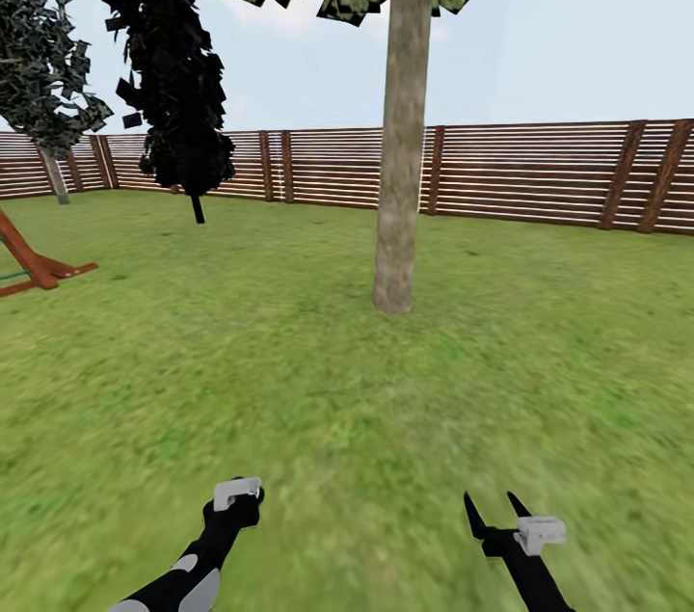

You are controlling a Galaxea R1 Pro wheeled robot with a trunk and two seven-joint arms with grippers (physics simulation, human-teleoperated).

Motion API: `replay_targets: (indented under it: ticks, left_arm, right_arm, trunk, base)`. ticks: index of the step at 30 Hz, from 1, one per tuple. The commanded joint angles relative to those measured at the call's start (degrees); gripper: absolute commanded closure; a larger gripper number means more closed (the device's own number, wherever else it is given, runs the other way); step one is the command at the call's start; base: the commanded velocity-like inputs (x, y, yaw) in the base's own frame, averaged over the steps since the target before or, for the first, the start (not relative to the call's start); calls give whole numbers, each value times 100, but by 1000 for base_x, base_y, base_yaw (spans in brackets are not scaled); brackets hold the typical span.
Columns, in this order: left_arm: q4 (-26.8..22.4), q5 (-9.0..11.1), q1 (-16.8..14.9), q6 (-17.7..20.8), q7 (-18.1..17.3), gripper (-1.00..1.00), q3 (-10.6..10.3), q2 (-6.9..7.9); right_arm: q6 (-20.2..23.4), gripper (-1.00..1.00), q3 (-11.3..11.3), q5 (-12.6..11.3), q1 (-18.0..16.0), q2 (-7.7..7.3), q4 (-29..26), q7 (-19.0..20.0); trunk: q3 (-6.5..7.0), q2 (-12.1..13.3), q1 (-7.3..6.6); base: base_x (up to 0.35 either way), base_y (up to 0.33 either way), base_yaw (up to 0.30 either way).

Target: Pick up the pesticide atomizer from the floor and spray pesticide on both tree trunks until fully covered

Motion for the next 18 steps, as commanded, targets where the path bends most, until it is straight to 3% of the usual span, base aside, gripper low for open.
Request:
replay_targets:
  ticks: [1, 14, 18]
  left_arm:
    - [-1, -2, 0, 1, 1, 100, 0, 0]
    - [-1, -2, 8, -1, 1, 100, 0, 0]
    - [-1, -2, 8, 0, 1, 100, 0, 0]
  right_arm:
    - [0, -100, 1, 0, 1, -1, 0, 1]
    - [9, -100, -14, -41, -1, -17, -8, 3]
    - [9, -100, -14, -42, 0, -19, -8, 8]
  trunk:
    - [0, 0, 0]
    - [1, 0, 0]
    - [9, 0, 0]
  base:
    - [339, 0, 0]
    - [338, 0, -4]
    - [338, 0, -196]
